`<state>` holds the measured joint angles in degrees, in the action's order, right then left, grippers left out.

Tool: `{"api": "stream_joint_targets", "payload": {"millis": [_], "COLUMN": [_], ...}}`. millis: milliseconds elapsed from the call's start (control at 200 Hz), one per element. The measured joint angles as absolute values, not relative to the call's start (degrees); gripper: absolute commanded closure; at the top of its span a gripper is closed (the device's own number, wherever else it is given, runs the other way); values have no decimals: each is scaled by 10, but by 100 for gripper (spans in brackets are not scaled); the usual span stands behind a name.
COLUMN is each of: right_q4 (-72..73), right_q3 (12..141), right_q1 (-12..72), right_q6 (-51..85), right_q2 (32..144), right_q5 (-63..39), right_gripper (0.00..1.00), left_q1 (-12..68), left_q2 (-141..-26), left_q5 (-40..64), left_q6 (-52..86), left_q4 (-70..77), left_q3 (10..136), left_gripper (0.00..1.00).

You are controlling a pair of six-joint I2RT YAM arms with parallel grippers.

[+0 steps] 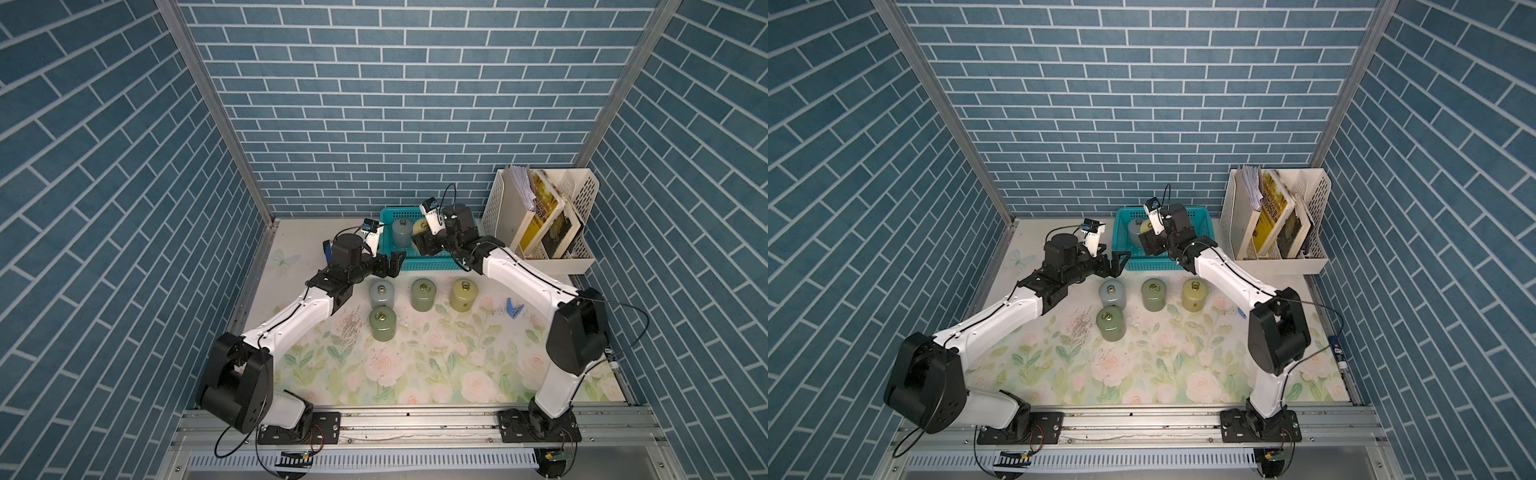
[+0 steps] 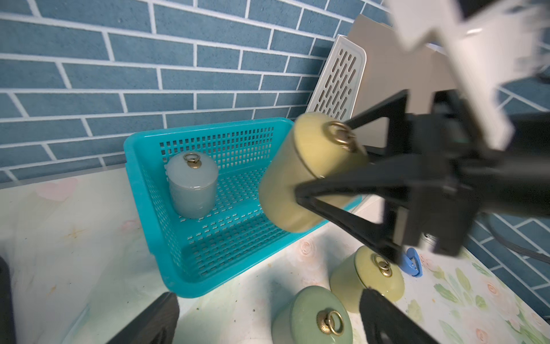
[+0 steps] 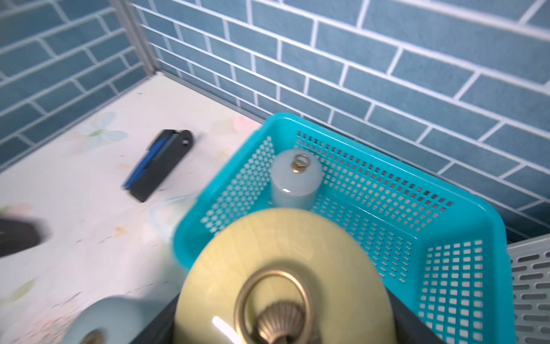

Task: Take the tea canister out of the basket
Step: Pick up the tea canister from the basket, then place the tea canister at the center of the board.

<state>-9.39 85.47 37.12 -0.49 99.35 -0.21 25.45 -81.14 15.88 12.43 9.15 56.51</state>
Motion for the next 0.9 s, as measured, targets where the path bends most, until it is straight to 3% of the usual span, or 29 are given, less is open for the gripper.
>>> {"api": "stream_joint_targets", "payload": {"millis": [380,900], "right_q4": [-69,-21], "right_q3": [611,422], "right_q1": [469,535], "right_q6": [-1,65], "right_q2": [789,726], "right_q5": [-2,17], "right_gripper": [100,100], "left_q1": [252,305], "left_q2": [-762,-747], "left_q5": [180,191], "left_q6": [127,125], "left_q4": [86,85], "left_q3": [510,474], "left_gripper": [0,0]}}
